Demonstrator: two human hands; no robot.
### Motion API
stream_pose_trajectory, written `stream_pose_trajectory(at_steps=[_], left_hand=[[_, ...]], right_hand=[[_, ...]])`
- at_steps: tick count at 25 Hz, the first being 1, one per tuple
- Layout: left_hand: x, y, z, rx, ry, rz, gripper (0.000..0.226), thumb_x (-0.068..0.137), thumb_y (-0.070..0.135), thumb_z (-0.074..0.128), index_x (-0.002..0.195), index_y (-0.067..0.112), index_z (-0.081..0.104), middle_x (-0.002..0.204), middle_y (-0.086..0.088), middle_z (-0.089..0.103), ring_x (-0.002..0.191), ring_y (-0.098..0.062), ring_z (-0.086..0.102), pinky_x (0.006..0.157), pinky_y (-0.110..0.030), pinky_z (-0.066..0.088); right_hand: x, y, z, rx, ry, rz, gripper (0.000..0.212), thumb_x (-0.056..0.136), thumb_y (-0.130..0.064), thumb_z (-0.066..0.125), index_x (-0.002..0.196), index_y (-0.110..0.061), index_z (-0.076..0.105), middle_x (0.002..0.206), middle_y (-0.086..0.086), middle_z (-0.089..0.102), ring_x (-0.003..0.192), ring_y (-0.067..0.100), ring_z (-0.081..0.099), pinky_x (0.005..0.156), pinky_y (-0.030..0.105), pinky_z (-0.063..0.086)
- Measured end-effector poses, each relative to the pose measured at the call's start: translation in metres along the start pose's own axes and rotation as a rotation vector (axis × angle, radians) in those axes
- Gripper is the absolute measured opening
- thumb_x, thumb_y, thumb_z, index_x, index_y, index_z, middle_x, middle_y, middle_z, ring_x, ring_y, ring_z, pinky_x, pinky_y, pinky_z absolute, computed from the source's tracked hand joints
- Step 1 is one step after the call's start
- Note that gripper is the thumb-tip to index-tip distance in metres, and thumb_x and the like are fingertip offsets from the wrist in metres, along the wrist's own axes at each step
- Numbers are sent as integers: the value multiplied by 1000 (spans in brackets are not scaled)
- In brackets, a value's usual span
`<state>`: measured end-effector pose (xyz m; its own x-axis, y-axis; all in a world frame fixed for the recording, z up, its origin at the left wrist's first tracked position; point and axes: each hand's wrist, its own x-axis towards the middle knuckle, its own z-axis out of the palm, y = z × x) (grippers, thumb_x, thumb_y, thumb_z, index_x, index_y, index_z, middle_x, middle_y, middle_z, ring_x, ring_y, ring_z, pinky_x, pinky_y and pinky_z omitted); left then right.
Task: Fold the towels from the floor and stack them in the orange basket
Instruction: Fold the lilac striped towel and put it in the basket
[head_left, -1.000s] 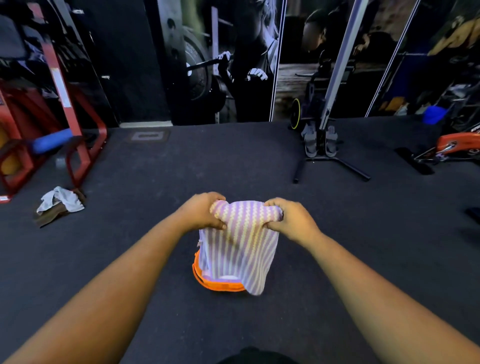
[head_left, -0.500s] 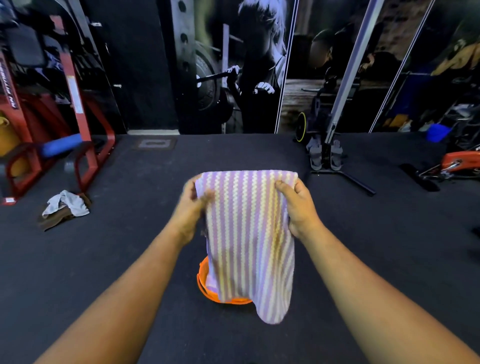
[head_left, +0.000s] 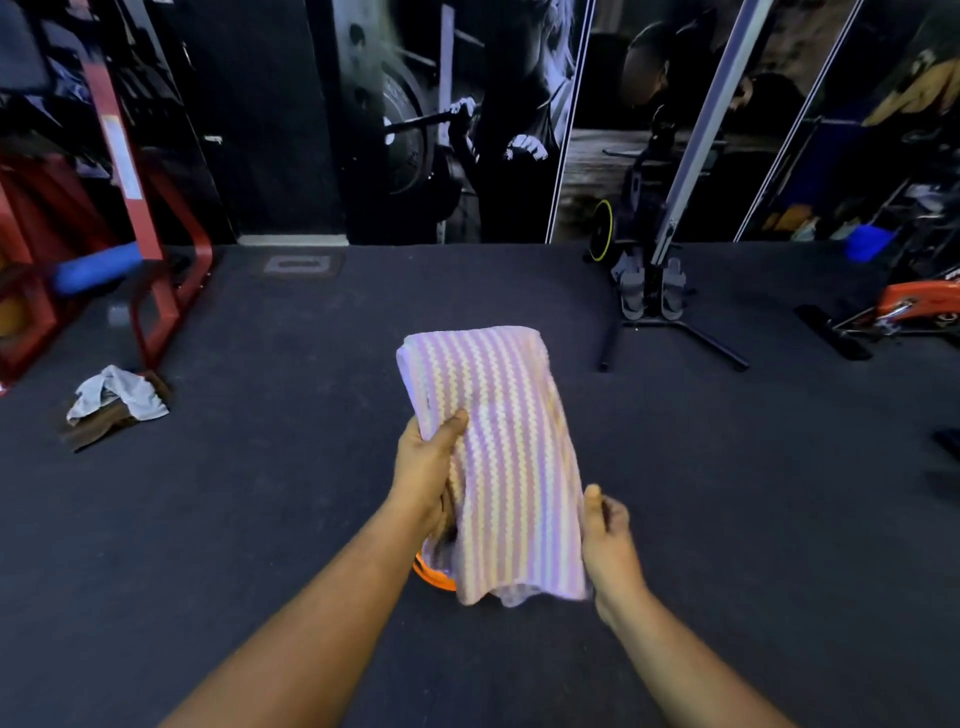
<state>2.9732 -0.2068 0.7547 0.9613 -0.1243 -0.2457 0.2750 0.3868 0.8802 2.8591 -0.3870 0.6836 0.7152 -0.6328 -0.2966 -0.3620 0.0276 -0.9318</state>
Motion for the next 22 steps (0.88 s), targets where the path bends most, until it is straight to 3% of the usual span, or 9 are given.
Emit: stream_pose_trajectory(at_steps=[3, 5, 8, 10, 12, 14, 16, 19, 22], left_hand=[[26, -11, -5, -153, 115, -25, 33, 96, 18, 71, 127, 16, 62, 118, -7, 75, 102, -24, 75, 85, -46, 61], [45, -25, -6, -248, 111, -89, 38, 93, 14, 72, 129, 15, 64, 118, -10, 74, 107, -32, 73, 89, -55, 58], [68, -53, -7, -230, 63, -199, 62, 79, 17, 83, 136, 5, 61, 131, -22, 67, 117, -39, 66, 97, -57, 50], [82, -68, -13, -142, 12, -213, 74, 73, 17, 87, 138, 0, 57, 137, -22, 63, 121, -38, 63, 99, -53, 49], [107, -79, -24, -63, -26, -228, 71, 74, 13, 84, 138, 0, 57, 133, -19, 66, 121, -36, 63, 101, -51, 51], [139, -82, -38, -14, -27, -297, 70, 73, 17, 85, 136, 2, 59, 127, -18, 68, 119, -37, 64, 98, -47, 54], [175, -84, -53, -6, 4, -384, 79, 75, 38, 86, 140, 4, 57, 133, -18, 65, 123, -37, 62, 98, -45, 54], [235, -95, -79, 2, 141, -507, 72, 93, 65, 47, 137, 9, 60, 131, -14, 69, 119, -29, 67, 92, -45, 56], [299, -130, -108, 120, 245, -717, 70, 95, 68, 45, 117, 8, 74, 106, -11, 78, 91, -23, 77, 78, -38, 60]], right_hand=[[3, 22, 36, 31, 14, 189, 120, 47, -108, 44, 129, -20, 47, 136, 9, 56, 121, 28, 57, 99, 45, 48], [20, 9, 55, 128, -86, 481, 135, 43, -110, 42, 150, -27, 38, 152, 4, 45, 136, 39, 46, 91, 72, 47], [61, -17, 72, 345, -352, 672, 111, 56, -108, 27, 128, -31, 64, 127, 15, 67, 116, 44, 59, 78, 70, 52], [101, -26, 75, 548, -382, 627, 98, 70, -94, 49, 128, -18, 68, 120, 23, 71, 108, 46, 66, 83, 62, 57], [147, -27, 81, 654, -266, 550, 76, 81, -60, 75, 136, -8, 62, 113, 23, 74, 99, 40, 73, 82, 60, 60], [192, -23, 87, 653, -195, 467, 51, 91, -26, 72, 136, -5, 61, 103, 17, 77, 87, 32, 76, 69, 51, 64], [228, -15, 95, 612, -206, 467, 52, 87, -18, 73, 135, -6, 61, 111, 17, 76, 93, 31, 76, 68, 47, 63], [274, 18, 109, 534, -248, 509, 57, 79, -18, 80, 133, -11, 62, 123, 20, 71, 105, 35, 73, 73, 47, 63], [315, 58, 124, 472, -290, 612, 68, 70, -22, 90, 131, -13, 61, 124, 18, 71, 110, 36, 71, 80, 49, 62]])
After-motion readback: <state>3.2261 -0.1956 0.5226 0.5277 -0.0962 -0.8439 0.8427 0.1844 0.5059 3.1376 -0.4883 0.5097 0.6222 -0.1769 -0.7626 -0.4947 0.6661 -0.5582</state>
